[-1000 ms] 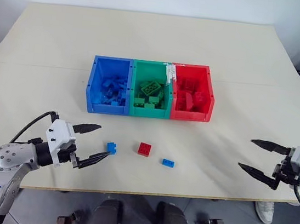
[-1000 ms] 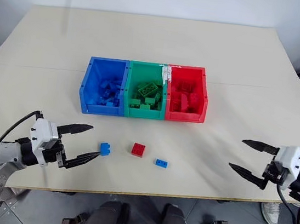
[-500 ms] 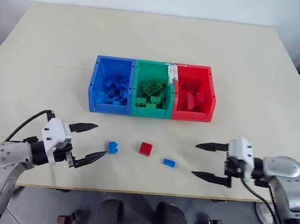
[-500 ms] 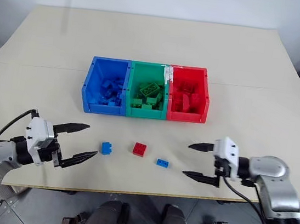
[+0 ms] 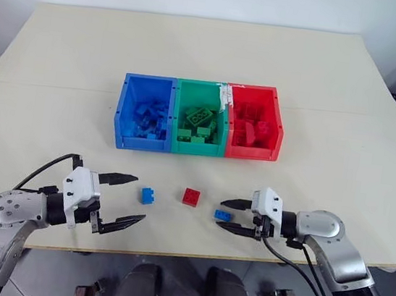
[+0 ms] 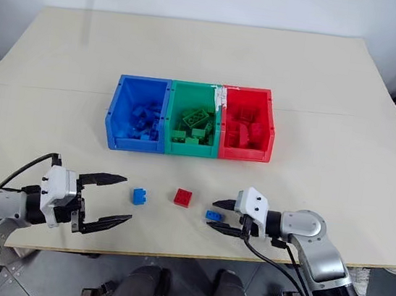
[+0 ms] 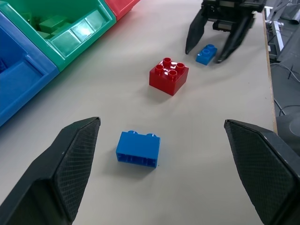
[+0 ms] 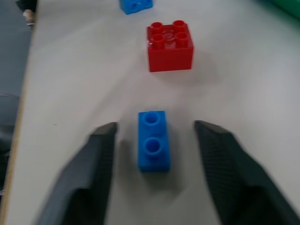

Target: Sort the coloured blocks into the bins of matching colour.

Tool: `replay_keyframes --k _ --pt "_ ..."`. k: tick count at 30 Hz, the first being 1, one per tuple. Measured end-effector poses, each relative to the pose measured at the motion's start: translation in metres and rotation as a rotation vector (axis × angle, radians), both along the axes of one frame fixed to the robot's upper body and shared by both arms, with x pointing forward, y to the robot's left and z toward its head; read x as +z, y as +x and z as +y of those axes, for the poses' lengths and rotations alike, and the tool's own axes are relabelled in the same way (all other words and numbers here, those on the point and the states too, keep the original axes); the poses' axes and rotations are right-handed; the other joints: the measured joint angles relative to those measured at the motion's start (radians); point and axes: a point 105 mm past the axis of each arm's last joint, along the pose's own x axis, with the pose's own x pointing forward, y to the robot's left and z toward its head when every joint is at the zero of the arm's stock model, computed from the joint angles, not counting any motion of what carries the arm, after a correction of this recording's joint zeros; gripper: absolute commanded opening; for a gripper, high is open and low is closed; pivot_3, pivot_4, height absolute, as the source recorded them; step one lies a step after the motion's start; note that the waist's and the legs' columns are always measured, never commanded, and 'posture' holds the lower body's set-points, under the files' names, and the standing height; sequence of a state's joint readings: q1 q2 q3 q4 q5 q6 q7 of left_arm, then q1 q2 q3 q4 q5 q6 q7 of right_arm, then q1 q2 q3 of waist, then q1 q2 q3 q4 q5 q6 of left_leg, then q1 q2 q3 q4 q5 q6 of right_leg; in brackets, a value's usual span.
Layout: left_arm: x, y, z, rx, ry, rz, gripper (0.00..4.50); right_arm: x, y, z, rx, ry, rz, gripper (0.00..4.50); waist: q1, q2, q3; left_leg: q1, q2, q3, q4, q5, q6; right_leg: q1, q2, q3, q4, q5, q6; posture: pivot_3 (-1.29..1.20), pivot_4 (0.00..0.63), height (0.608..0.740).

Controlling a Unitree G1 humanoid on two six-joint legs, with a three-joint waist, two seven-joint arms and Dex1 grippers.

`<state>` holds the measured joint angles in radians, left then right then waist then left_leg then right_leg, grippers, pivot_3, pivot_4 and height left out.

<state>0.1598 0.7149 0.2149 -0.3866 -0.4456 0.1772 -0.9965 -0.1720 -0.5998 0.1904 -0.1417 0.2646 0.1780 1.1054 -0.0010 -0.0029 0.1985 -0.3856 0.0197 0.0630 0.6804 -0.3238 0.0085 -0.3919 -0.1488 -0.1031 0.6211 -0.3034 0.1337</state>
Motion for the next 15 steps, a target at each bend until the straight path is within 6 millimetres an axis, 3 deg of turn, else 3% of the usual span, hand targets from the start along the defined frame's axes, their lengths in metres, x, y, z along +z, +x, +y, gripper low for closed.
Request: replay_keyframes --k 3,8,12,15 --pt "0.001 0.000 0.000 -0.004 0.000 -0.009 4.50 -0.001 -0.001 0.002 0.000 0.007 0.003 0.45 0.000 0.000 0.000 0.000 0.000 0.000 0.000 0.000 0.000 0.000 0.000 0.000 0.000 0.000 0.000 0.00 0.150 0.740" --pt "0.007 -0.001 0.003 0.012 -0.023 -0.026 4.50 0.009 -0.001 0.004 0.054 0.060 0.036 0.46 -0.001 0.000 0.000 0.000 0.000 0.000 0.000 0.000 0.000 0.000 0.000 0.000 0.000 0.000 0.000 0.00 0.150 0.740" --pt "0.015 0.000 0.015 0.116 -0.054 -0.050 4.50 0.054 0.017 0.015 0.125 0.131 -0.013 0.46 -0.011 0.000 0.000 0.000 0.002 0.001 0.000 0.000 0.000 -0.001 0.000 0.000 0.000 0.000 0.000 0.00 0.150 0.740" --pt "0.009 -0.002 0.031 0.251 -0.095 -0.022 4.50 0.096 0.033 0.039 0.161 0.206 -0.086 0.46 -0.020 0.000 0.000 0.000 0.004 0.000 0.000 0.000 -0.001 -0.001 0.002 -0.001 0.001 0.000 -0.001 0.00 0.150 0.740"
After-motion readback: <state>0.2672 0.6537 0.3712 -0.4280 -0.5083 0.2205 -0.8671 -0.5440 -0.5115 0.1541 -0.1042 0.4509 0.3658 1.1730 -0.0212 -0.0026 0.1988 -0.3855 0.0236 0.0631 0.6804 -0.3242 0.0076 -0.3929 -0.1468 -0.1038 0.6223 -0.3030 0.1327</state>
